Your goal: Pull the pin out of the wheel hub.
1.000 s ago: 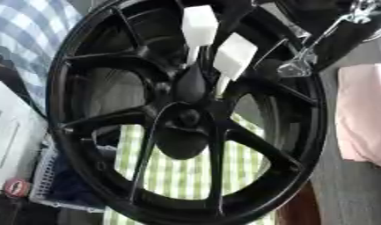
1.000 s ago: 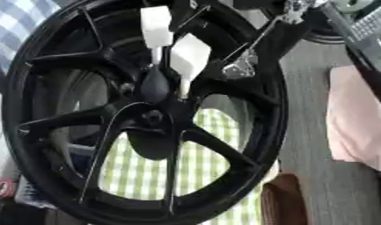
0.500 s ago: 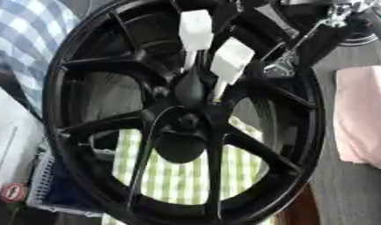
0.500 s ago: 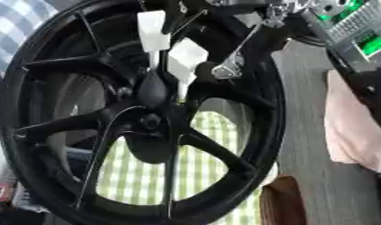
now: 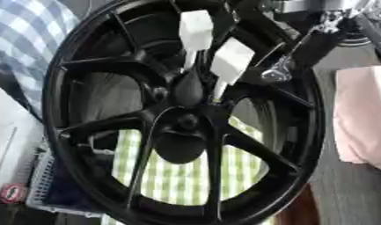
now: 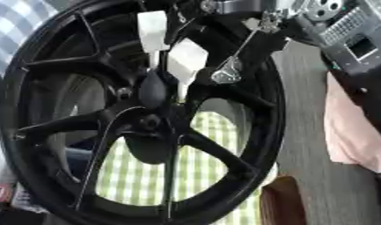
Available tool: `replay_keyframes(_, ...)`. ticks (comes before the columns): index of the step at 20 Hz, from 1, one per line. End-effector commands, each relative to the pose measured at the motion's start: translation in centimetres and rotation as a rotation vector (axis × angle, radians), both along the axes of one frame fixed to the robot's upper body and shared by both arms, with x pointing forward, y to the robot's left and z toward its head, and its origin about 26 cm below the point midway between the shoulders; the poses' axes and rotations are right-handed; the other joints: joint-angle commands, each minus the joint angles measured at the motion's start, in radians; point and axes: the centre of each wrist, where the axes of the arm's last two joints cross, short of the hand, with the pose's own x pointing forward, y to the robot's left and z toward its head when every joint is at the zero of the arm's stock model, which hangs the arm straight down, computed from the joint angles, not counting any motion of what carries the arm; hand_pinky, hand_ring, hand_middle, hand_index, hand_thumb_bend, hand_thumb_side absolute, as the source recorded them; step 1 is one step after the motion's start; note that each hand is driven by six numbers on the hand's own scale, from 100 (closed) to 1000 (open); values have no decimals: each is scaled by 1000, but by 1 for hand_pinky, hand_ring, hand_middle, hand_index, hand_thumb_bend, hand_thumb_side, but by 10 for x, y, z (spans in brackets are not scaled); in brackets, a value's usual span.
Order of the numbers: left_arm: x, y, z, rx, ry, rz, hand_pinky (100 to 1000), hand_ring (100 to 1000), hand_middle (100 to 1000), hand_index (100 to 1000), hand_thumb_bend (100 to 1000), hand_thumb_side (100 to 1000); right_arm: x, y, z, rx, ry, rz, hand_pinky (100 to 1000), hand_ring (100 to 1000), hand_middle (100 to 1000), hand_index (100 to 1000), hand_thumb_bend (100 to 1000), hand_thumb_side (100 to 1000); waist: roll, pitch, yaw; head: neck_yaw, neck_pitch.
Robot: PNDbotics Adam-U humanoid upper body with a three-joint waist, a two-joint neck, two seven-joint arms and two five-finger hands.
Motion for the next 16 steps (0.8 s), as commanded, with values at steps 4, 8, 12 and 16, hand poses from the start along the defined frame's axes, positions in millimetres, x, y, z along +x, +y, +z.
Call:
replay_keyframes(4,-2,0,8,16,-32,-1,808,645,642,792,100,748,3,-4,3,-22,-28,-26,856,805,753,793,330,204,4,-15,6,-5,-13)
replay_keyframes(8,-2,0,8,15,-31,0,809,645,642,791,100,749,6,-4,1,-21,-22,-22,857,802,719,772,294,183,3,-13,8,-5,-13)
replay_keyframes(12,-2,0,8,14,-32,1,809,645,641,791,100,749,7,-4,0,-26,-10,-21,858,798,659,749,263,149,2,-12,9,-3,-13)
replay_keyframes(16,-2,0,8,14,-31,4,810,646,641,792,100,749,7,-6,-2,-28,10,-19,857,787,602,706,226,102,1,-12,7,-1,-10)
